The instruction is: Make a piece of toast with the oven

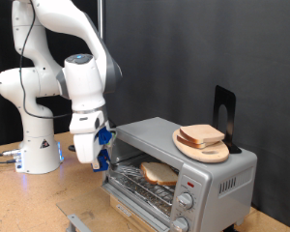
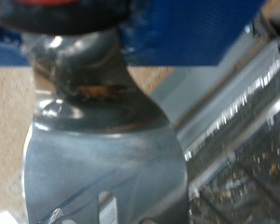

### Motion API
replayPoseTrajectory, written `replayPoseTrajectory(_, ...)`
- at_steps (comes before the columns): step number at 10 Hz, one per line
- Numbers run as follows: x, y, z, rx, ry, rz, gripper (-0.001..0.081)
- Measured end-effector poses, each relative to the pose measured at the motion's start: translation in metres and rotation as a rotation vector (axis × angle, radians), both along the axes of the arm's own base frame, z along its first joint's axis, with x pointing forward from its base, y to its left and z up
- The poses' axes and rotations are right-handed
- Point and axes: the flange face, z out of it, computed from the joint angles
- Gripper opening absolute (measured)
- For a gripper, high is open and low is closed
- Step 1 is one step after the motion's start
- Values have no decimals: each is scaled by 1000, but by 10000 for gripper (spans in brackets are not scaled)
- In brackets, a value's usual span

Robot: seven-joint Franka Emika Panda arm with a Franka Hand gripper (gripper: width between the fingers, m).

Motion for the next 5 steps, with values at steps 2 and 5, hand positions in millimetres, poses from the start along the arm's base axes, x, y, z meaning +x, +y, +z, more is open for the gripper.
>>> replayPoseTrajectory(2, -5, -24, 5, 8, 16, 5, 489)
replayPoseTrajectory(5, -14, -49, 18, 39, 31, 5, 489)
